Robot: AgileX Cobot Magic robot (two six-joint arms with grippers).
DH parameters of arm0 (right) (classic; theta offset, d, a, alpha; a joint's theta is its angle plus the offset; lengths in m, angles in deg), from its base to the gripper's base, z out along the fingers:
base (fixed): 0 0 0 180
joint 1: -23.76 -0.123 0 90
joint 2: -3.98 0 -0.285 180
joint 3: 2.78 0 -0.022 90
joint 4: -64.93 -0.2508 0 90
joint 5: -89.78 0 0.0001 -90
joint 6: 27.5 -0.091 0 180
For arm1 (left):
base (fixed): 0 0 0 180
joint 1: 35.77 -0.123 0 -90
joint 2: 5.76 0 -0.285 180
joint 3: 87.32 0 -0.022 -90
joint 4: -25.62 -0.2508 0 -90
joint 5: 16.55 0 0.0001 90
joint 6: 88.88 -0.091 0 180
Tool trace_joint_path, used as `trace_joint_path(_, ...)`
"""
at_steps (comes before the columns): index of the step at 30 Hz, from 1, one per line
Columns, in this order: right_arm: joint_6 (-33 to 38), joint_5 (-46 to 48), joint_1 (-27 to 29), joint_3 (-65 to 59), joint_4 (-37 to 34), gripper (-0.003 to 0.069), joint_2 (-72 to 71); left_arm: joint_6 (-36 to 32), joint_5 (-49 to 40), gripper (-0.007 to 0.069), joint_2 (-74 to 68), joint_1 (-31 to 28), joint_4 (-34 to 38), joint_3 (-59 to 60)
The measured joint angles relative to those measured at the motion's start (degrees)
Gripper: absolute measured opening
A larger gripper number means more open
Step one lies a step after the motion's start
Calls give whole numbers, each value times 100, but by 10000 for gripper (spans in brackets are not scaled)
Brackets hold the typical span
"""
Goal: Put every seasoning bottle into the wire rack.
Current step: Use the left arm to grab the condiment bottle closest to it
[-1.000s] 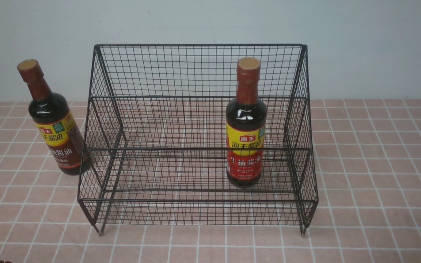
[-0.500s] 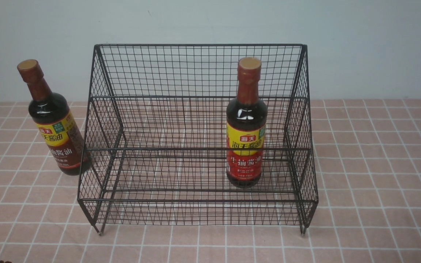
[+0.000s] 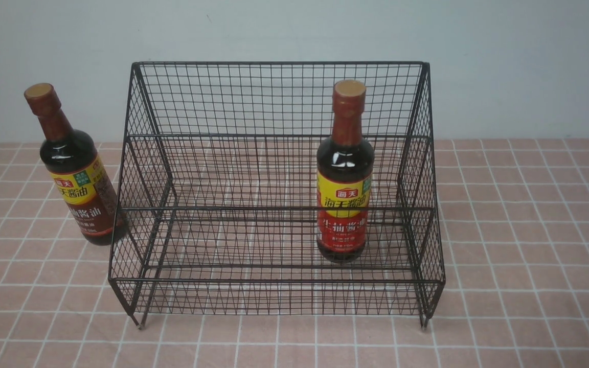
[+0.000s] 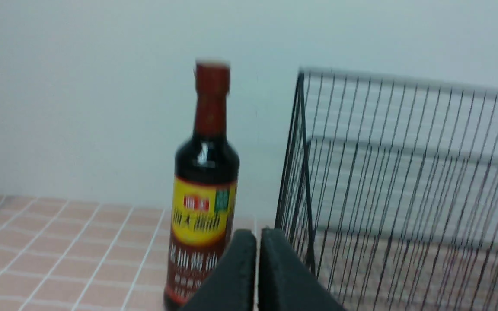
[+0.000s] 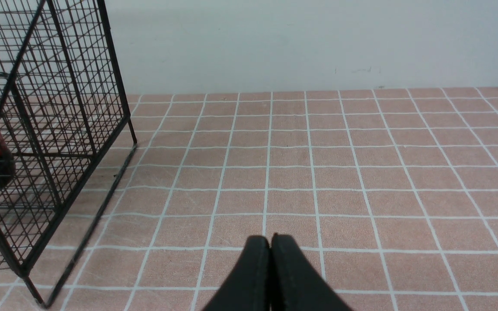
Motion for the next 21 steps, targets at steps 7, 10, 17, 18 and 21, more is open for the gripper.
trace_joint_path(7, 0, 0, 0, 0, 5, -13, 0, 740, 1657, -7, 0, 0, 745, 0)
trace_joint_path(10, 0, 0, 0, 0, 5, -13, 0, 800, 2313, -7, -125, 0, 771, -64)
trace_joint_path(17, 0, 0, 0, 0, 5, -13, 0, -309, 1914, -7, -1873, 0, 616, -1083)
trace_joint_path(18, 0, 0, 0, 0, 5, -13, 0, -627, 1842, -5, -2656, 0, 567, -1489)
trace_joint_path(21, 0, 0, 0, 0, 5, -13, 0, -928, 1836, 11, -3599, 0, 551, -2018)
